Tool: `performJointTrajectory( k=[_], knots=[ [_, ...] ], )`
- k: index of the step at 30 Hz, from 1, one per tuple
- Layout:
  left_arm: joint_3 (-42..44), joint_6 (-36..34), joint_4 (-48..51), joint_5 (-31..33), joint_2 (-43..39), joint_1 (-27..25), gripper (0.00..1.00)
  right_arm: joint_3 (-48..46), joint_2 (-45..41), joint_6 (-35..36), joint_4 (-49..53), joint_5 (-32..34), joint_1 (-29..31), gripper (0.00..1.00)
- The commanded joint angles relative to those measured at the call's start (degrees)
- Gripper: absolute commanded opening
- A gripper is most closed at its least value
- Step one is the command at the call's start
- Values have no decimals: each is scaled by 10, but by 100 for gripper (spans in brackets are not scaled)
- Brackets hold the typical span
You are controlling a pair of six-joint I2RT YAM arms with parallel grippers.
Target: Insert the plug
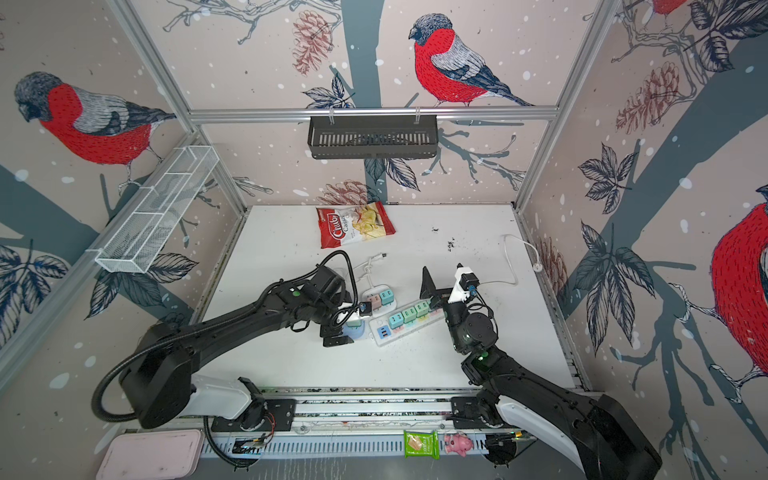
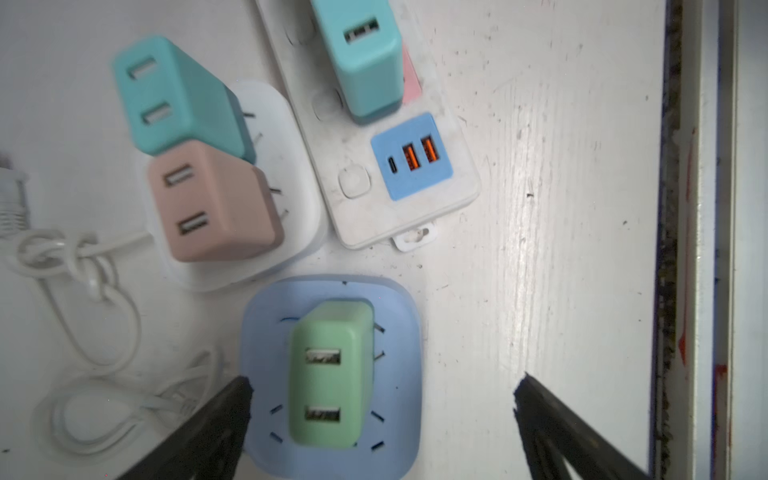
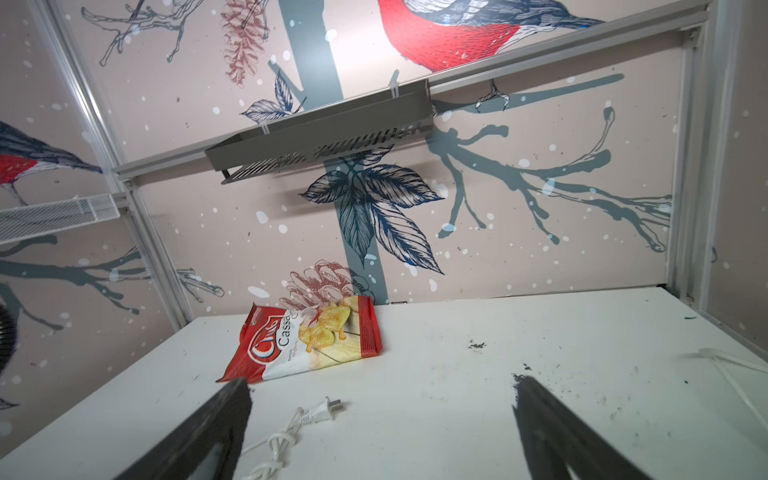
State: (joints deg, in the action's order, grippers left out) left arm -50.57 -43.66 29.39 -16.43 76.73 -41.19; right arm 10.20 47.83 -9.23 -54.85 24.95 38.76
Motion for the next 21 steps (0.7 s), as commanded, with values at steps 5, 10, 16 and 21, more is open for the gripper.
performJointTrajectory(
  k=[5, 10, 16, 21],
  knots=[
    [72, 221, -276, 146, -207, 11, 99, -11, -51, -13, 36, 37, -39, 100],
    [174, 474, -448, 452, -344, 33, 98, -47, -67, -17, 1, 179, -77, 100],
    [295, 583, -526, 596, -349, 84, 99, -51, -66, -31, 52, 205, -161, 100],
    [432, 475, -764, 701, -281, 97, 97, -57, -6, -55, 53, 203, -223, 100]
  ],
)
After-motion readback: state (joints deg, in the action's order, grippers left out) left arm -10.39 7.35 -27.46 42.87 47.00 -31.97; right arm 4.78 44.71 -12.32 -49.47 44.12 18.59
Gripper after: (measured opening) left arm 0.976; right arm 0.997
